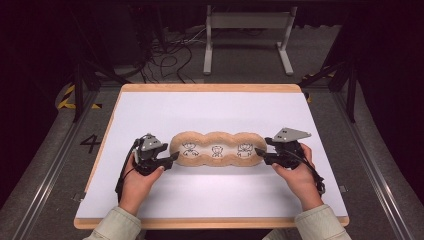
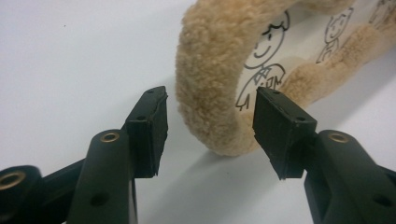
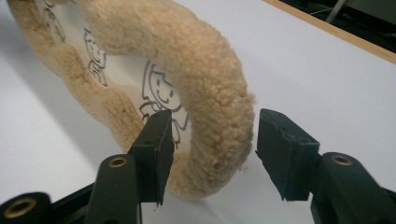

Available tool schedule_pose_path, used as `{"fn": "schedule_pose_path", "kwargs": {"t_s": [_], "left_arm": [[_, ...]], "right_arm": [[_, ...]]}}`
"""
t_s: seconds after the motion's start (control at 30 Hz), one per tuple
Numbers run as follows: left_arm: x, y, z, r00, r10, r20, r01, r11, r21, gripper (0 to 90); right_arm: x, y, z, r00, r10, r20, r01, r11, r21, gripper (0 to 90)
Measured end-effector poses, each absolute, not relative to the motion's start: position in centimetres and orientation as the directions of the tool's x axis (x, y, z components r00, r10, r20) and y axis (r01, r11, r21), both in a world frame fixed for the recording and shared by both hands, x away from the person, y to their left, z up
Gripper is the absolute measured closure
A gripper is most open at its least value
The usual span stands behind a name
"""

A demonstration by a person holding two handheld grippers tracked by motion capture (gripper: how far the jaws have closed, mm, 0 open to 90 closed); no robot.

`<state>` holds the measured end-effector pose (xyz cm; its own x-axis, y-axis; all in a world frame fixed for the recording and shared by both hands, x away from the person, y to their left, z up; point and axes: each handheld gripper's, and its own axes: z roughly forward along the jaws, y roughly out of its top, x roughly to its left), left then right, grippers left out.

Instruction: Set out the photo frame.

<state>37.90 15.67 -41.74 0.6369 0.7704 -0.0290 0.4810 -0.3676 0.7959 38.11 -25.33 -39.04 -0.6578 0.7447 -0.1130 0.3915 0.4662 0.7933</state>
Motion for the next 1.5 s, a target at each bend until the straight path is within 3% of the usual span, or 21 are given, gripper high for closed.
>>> {"fn": "schedule_pose_path", "kwargs": {"t_s": [0.27, 0.53, 0.77, 1.1, 1.5], "left_arm": [[36.2, 16.6, -40.9, 0.655, 0.756, -0.005, 0.436, -0.372, 0.819, 40.0], [35.3, 19.2, -41.0, 0.647, 0.757, -0.098, 0.469, -0.293, 0.833, 38.2], [34.8, 20.4, -41.4, 0.635, 0.764, -0.113, 0.483, -0.278, 0.83, 37.1], [34.9, 21.9, -42.5, 0.631, 0.758, -0.168, 0.517, -0.249, 0.819, 35.1], [35.2, 22.8, -44.6, 0.647, 0.745, -0.164, 0.53, -0.283, 0.8, 33.6]], "right_arm": [[36.8, -26.3, -37.9, -0.671, 0.736, -0.088, 0.387, 0.448, 0.806, 40.5], [36.6, -27.6, -37.8, -0.665, 0.746, -0.043, 0.417, 0.418, 0.807, 36.6], [36.1, -28.9, -37.9, -0.657, 0.754, -0.001, 0.453, 0.395, 0.799, 34.8], [35.0, -31.1, -39.2, -0.64, 0.768, 0.039, 0.481, 0.359, 0.8, 33.1], [34.6, -31.7, -41.6, -0.667, 0.743, 0.042, 0.459, 0.367, 0.809, 31.7]]}}
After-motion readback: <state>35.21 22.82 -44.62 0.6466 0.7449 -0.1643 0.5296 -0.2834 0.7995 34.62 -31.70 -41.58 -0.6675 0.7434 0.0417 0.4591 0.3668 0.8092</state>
